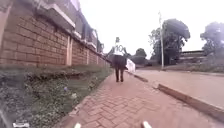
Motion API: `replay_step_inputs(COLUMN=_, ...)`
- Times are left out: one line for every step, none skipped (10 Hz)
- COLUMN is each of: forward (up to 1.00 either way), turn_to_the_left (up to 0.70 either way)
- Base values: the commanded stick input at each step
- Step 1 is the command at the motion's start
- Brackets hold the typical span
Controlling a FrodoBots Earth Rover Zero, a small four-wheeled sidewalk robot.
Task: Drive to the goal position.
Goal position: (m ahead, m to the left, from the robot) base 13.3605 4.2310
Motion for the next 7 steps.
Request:
replay_step_inputs(forward=0.5, turn_to_the_left=0.0)
replay_step_inputs(forward=0.5, turn_to_the_left=0.0)
replay_step_inputs(forward=0.5, turn_to_the_left=0.0)
replay_step_inputs(forward=0.5, turn_to_the_left=0.0)
replay_step_inputs(forward=0.5, turn_to_the_left=0.0)
replay_step_inputs(forward=0.5, turn_to_the_left=0.05)
replay_step_inputs(forward=0.5, turn_to_the_left=-0.18)
